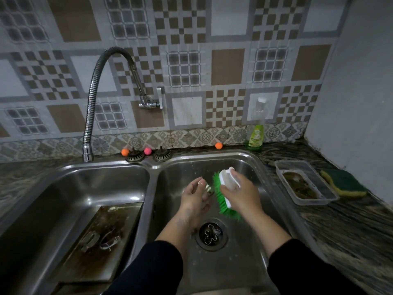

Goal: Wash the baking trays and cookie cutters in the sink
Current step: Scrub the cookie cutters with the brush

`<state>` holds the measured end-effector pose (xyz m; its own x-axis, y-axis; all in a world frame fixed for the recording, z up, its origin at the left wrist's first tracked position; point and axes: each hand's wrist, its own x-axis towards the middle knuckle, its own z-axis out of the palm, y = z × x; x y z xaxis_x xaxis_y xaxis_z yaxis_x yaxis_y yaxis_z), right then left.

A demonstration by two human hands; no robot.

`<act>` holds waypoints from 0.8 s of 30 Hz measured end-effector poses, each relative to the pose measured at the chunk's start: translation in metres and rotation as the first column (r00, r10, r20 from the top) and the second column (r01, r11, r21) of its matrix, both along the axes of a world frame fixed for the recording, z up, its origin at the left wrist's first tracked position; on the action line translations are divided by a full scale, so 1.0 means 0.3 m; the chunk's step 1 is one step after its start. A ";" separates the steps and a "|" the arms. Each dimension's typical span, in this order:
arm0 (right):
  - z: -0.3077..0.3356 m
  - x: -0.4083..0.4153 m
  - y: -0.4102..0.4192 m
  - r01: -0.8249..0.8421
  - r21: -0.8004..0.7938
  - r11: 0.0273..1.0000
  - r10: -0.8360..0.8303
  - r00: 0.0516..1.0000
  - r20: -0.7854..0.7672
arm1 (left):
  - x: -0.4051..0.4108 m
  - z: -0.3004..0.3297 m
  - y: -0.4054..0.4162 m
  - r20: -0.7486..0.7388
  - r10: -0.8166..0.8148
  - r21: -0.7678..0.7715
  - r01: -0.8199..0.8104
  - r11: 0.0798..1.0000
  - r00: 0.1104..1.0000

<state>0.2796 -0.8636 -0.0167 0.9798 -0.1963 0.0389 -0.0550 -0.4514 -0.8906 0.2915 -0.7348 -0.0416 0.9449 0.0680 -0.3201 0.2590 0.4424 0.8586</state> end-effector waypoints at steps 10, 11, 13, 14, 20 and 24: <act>0.032 -0.014 0.009 -0.120 -0.256 0.959 0.142 0.987 0.070 | 0.040 -0.030 0.052 0.025 -0.020 -0.089 0.022 0.996 0.999; 0.026 -0.018 0.014 -0.142 -0.259 0.955 0.165 0.984 0.069 | 0.043 -0.032 0.055 0.011 -0.017 -0.089 0.018 0.996 1.000; 0.014 -0.018 0.016 -0.117 -0.279 0.953 0.140 0.988 0.065 | 0.045 -0.031 0.057 -0.033 0.020 -0.091 -0.023 0.996 0.999; 0.012 -0.016 0.013 -0.085 -0.263 0.961 0.106 0.992 0.067 | 0.044 -0.028 0.057 -0.056 0.052 -0.099 -0.057 0.993 0.997; 0.018 -0.034 0.085 -0.128 -0.097 0.987 0.140 0.982 0.128 | 0.069 -0.040 0.039 -0.151 0.090 -0.099 -0.106 0.989 0.984; 0.026 0.000 0.101 -0.070 -0.105 0.992 0.084 0.988 0.132 | 0.078 -0.045 0.025 -0.176 0.063 -0.185 -0.096 0.978 0.982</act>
